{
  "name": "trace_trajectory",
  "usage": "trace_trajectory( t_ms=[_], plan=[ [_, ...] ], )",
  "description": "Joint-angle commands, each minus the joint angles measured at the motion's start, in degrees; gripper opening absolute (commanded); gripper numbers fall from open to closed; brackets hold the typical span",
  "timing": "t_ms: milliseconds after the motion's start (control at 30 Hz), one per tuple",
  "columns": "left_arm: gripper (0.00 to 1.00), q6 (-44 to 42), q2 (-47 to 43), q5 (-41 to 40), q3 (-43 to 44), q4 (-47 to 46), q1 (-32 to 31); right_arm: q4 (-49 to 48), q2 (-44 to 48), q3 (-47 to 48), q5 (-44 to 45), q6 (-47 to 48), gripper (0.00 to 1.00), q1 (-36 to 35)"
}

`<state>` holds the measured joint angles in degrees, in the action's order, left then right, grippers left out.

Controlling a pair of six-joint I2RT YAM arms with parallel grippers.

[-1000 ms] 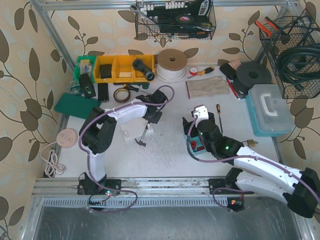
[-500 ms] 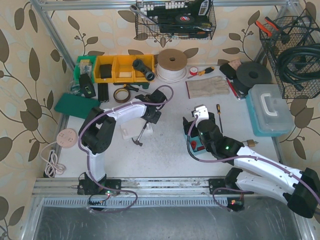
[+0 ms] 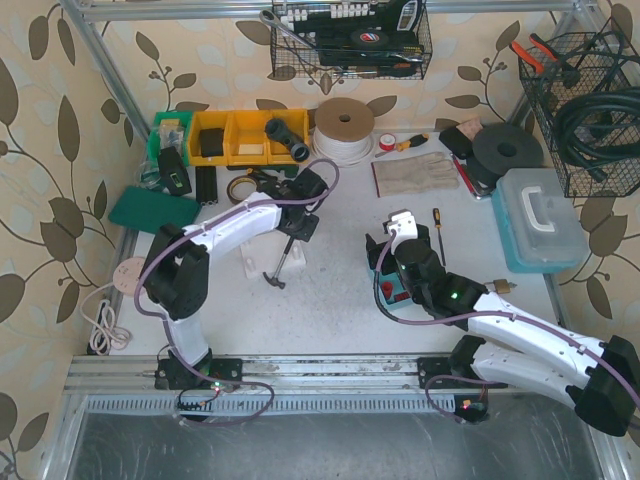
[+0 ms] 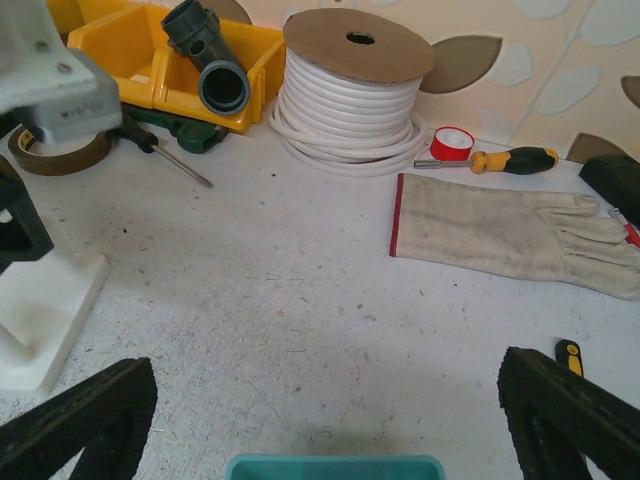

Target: Install the large spring

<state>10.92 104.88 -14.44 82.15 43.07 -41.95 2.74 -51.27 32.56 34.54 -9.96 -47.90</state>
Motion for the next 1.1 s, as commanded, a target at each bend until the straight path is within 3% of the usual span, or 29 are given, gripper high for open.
trace_trajectory(
  t_ms=[0,267,500,800,1067],
  plan=[
    [0.00,1.0,-6.2,1.0,2.8,4.4,0.4,-0.6,0.9,-0.7,1.0,0.4,0.92,-0.4],
    [0.00,-0.8,-9.9,-1.8,6.0,9.2,0.4,-0.5,1.4,-0.7,0.8,0.3,0.92,-0.4],
    [0.00,-0.6,-14.2,-8.7,7.9,7.1,0.7,-0.3,2.3,-0.9,1.0,0.3,0.91,-0.4],
    [0.00,-0.3,-14.4,-7.7,13.5,3.6,8.8,-0.4,2.1,-0.8,1.0,0.3,0.91,-0.4],
    [0.00,-21.9,-9.5,-5.1,13.2,-13.0,10.2,-0.3,2.3,-1.0,1.8,0.6,0.91,-0.4]
  ],
)
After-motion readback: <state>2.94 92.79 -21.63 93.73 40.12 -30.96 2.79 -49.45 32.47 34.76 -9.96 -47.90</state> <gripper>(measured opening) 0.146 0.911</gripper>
